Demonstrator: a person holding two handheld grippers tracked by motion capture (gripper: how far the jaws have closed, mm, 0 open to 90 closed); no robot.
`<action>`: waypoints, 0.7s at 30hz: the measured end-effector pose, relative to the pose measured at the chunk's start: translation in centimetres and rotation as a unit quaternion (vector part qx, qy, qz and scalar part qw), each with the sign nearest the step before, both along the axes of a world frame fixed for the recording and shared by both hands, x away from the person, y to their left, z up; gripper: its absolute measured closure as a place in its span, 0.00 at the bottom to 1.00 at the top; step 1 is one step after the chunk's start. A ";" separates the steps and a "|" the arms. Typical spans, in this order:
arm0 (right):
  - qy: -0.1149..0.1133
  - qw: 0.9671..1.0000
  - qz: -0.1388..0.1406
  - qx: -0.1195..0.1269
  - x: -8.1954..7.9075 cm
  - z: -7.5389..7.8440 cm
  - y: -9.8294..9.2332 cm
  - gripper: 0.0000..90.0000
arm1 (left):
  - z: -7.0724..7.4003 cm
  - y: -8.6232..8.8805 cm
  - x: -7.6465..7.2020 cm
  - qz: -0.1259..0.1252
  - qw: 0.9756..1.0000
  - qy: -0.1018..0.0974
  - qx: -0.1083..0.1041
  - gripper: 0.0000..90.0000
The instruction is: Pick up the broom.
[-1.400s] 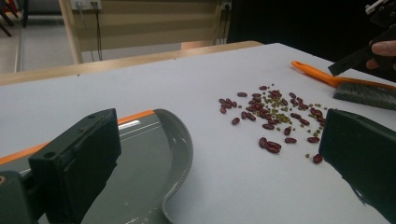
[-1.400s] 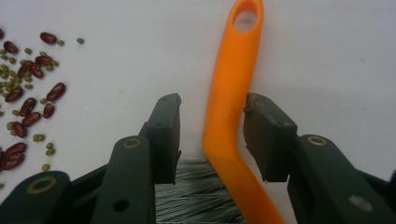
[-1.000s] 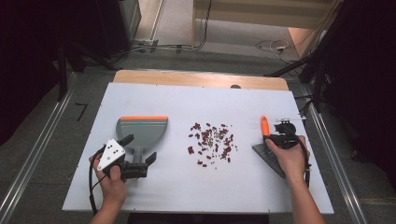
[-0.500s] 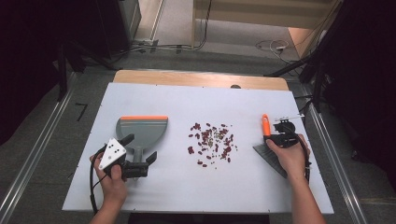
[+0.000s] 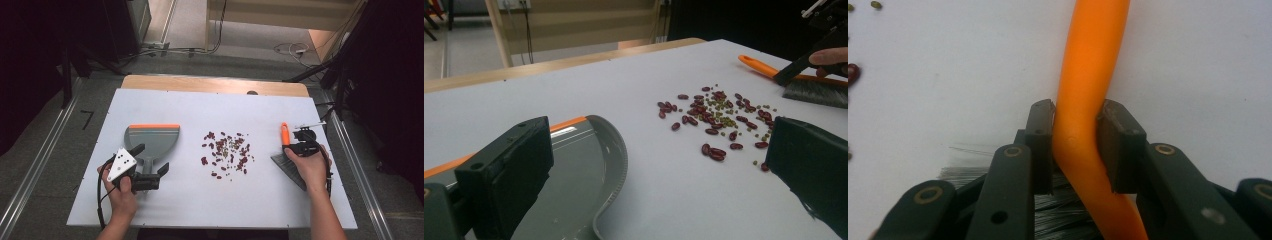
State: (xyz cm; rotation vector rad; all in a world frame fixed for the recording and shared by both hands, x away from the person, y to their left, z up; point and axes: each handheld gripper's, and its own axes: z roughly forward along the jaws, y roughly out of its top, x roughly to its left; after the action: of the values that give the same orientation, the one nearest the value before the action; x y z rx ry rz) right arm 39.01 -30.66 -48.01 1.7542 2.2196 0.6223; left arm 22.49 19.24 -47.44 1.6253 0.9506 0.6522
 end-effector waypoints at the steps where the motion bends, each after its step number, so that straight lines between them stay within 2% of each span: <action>1: -0.005 1.000 -0.001 -0.012 -0.1 0.0 0.3 0.74 | 0.0 -0.1 0.0 -0.001 1.000 0.001 -0.002 0.00; 6: -0.010 1.000 0.011 -0.014 -0.2 -0.1 0.2 0.75 | 0.0 -0.2 0.1 -0.003 1.000 0.001 0.002 0.00; 11: -0.028 1.000 0.012 -0.005 -0.6 -0.3 0.0 0.75 | 0.0 -0.1 0.0 -0.003 1.000 -0.001 0.001 0.00; 13: -0.041 0.999 0.016 0.016 -0.9 -0.3 -0.5 0.75 | 0.0 0.1 0.0 -0.002 1.000 -0.002 -0.002 0.00; 16: -0.067 0.996 0.014 0.053 -1.6 0.0 -1.2 0.75 | 0.0 0.2 -0.1 0.000 1.000 -0.001 -0.003 0.00; 17: -0.067 0.996 0.014 0.053 -1.6 0.0 -1.2 0.75 | 0.0 0.3 -0.1 0.001 1.000 -0.001 -0.003 0.00; 18: -0.081 0.994 0.013 0.078 -2.0 0.3 -1.8 0.75 | 0.0 0.3 -0.1 0.001 1.000 -0.001 -0.003 0.00; 19: -0.093 0.992 0.007 0.083 -2.3 0.4 -2.0 0.76 | 0.0 0.4 -0.1 0.001 1.000 -0.001 -0.003 0.00; 20: -0.093 0.992 0.007 0.083 -2.3 0.4 -2.0 0.76 | 0.0 0.4 -0.1 0.002 1.000 -0.002 -0.003 0.00; 21: -0.112 0.989 0.009 0.096 -2.7 0.7 -2.2 0.76 | 0.0 0.4 -0.1 0.002 1.000 -0.002 -0.003 0.00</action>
State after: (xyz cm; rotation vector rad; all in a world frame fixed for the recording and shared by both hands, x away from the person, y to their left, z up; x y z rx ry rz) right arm 36.30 -32.85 -47.31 1.6561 2.0829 1.0150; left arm 22.35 19.59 -47.43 1.6175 0.9528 0.6549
